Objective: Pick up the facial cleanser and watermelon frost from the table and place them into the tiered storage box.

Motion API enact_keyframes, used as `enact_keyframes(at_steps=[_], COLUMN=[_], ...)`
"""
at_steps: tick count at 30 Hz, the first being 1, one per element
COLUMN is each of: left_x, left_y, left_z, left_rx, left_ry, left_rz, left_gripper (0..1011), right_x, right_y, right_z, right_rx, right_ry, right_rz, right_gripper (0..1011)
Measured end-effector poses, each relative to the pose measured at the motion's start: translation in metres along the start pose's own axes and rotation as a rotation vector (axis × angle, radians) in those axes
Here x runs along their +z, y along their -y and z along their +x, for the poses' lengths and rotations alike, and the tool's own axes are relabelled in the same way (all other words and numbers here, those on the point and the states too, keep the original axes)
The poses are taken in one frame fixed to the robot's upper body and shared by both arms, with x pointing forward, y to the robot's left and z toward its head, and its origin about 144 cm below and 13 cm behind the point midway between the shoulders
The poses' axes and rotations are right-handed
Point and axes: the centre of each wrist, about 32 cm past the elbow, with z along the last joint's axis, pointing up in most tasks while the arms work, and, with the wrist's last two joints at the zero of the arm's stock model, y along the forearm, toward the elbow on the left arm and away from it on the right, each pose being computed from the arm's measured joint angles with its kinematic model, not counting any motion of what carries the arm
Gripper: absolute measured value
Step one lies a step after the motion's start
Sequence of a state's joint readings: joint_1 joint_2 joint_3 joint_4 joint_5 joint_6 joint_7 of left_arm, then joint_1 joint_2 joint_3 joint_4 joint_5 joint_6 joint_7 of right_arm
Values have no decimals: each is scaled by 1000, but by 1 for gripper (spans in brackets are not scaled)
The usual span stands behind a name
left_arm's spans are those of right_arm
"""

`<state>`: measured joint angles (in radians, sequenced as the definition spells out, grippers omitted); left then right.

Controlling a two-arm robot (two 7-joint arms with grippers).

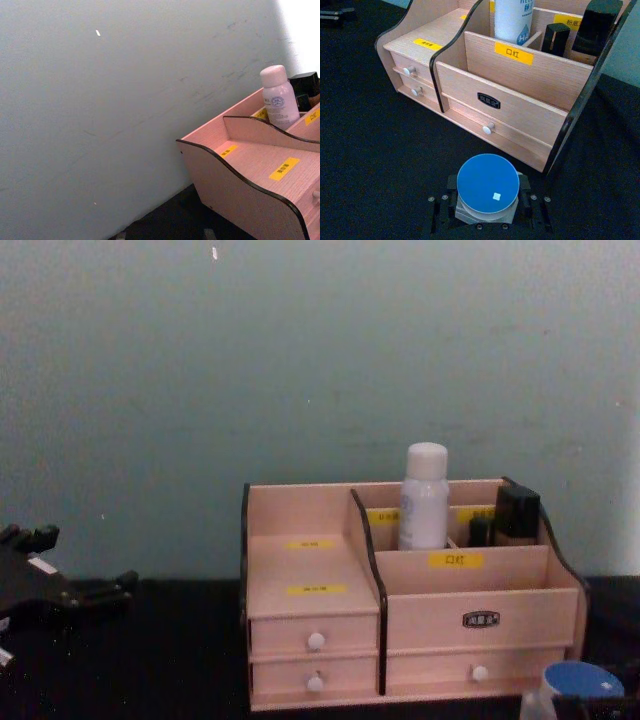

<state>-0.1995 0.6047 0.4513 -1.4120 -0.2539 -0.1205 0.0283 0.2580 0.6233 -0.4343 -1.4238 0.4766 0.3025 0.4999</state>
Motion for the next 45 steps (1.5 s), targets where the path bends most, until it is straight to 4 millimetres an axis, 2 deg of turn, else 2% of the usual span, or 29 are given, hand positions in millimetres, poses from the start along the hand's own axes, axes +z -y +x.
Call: enact_keyframes(at_steps=[24, 34, 45], left_x=[0, 0, 0], left_y=[0, 0, 0], left_z=[0, 0, 0], left_rx=[0, 0, 0], left_ry=[0, 0, 0], left_rz=[0, 0, 0], left_gripper=[1001, 1001, 1001], right_x=[6, 26, 60], right_y=[4, 0, -16], right_z=[1, 0, -1], right_rx=[64, 140, 199], right_ry=[23, 59, 100], right_rz=[6, 42, 107], right_gripper=[715, 715, 715])
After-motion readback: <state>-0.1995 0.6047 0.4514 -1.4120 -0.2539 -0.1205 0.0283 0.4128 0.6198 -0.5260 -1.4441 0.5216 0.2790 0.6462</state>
